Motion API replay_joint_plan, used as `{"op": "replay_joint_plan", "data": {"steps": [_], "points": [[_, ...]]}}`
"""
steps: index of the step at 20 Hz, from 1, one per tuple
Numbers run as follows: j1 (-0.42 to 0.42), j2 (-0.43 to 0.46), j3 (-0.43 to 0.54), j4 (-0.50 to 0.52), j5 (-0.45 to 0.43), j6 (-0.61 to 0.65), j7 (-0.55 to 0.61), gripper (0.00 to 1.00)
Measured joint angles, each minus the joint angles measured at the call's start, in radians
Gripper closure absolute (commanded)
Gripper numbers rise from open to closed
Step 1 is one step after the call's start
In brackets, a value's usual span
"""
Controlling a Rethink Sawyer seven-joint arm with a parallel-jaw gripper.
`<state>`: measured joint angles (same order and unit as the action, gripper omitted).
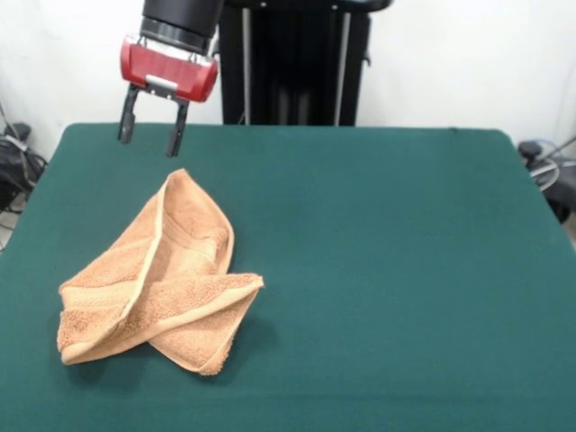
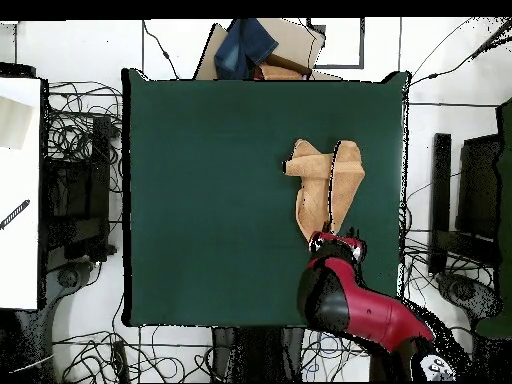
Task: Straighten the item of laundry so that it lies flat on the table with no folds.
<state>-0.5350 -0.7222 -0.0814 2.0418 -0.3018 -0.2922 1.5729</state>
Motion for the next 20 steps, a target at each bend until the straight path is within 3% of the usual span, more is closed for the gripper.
{"op": "replay_joint_plan", "data": {"steps": [20], "points": [[0.048,0.089,-0.005,-0.037,0.045,0.004,0.0,0.0]]}}
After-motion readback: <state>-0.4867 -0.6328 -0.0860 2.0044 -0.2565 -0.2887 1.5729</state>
